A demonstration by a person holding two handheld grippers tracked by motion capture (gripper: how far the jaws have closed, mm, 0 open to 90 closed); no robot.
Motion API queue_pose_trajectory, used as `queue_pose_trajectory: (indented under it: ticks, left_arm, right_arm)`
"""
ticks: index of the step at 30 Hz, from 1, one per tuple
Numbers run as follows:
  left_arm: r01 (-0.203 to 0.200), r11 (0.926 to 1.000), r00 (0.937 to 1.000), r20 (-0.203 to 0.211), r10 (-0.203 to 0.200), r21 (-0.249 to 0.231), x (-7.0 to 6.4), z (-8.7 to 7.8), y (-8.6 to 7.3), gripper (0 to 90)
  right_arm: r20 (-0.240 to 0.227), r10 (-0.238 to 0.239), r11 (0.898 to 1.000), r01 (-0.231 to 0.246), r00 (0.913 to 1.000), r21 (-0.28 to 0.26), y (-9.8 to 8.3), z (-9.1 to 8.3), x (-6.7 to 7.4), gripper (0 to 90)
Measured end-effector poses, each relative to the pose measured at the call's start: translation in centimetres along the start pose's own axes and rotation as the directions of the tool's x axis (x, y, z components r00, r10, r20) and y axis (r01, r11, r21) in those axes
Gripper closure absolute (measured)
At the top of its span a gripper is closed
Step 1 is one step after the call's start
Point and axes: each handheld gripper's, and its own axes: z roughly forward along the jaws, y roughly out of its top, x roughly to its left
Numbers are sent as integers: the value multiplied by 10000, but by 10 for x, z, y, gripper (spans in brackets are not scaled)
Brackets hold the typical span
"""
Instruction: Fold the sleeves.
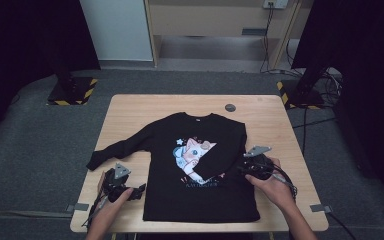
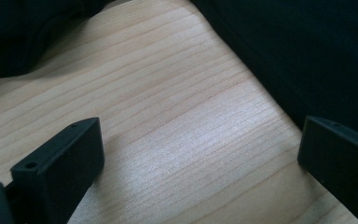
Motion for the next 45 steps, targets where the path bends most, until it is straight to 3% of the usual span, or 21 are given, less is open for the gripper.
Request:
queue_pose_trajectory:
  ticks: [7, 12, 22, 27, 31, 37, 41, 45]
  left_arm:
    - [0, 10000, 10000, 0, 0, 1, 0, 0, 0, 0]
    - [-1, 10000, 10000, 0, 1, 0, 0, 0, 0, 0]
    - [1, 10000, 10000, 1, -1, 0, 0, 0, 0, 0]
    - [-3, 10000, 10000, 2, 3, 3, 0, 0, 0, 0]
    - [-1, 10000, 10000, 3, 1, 1, 0, 0, 0, 0]
    - [-3, 10000, 10000, 2, 3, 2, 0, 0, 0, 0]
    - [-10, 10000, 10000, 16, 10, -4, 0, 0, 0, 0]
    - [-36, 10000, 10000, 36, 36, 11, 0, 0, 0, 0]
  right_arm:
    - [165, 14, 9999, -16, 9999, 124, -1, 7, 2, 498]
    - [760, 114, 9998, -127, 9970, 170, 1, 10, -5, 570]
    - [1763, 805, 9967, -812, 9810, -31, 13, 30, -27, 682]
    - [1603, 1218, 9925, -1211, 9795, -140, 17, 40, -32, 674]
    - [1505, 1271, 9917, -1284, 9804, -9, 19, 48, -32, 687]
    - [1199, 1722, 9848, -1734, 9777, 0, 22, 50, -37, 827]
    - [1065, 1993, 9798, -1996, 9741, -80, 21, 50, -39, 855]
    - [1118, 2563, 9664, -2521, 9601, -507, 16, 41, -44, 856]
